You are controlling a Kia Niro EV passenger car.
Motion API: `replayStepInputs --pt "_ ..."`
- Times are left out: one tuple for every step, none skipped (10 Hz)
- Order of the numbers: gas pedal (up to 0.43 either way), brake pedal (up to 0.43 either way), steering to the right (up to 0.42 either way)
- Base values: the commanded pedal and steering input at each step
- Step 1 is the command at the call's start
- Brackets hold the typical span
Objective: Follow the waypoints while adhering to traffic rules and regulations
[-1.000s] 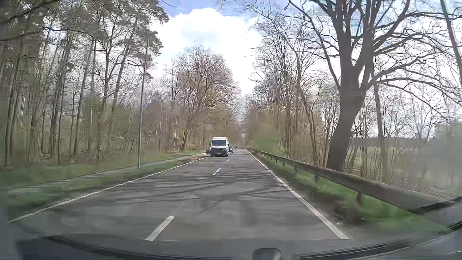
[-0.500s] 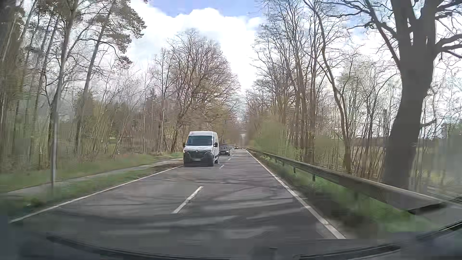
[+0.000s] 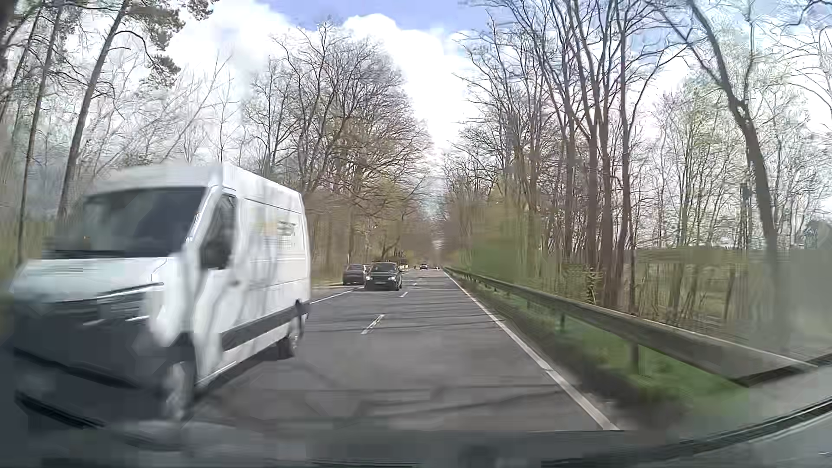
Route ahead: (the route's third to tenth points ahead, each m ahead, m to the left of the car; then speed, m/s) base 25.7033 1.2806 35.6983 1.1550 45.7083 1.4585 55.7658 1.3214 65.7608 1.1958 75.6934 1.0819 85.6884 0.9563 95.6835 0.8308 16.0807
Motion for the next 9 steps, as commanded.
replayStepInputs --pt "0.067 0.0 -0.003" --pt "0.059 0.0 -0.004" --pt "0.059 0.0 -0.002" --pt "0.059 0.0 0.0" --pt "0.047 0.0 0.0" --pt "0.039 0.0 0.0" --pt "0.039 0.0 0.0" --pt "0.028 0.0 0.0" --pt "0.028 0.0 0.0"
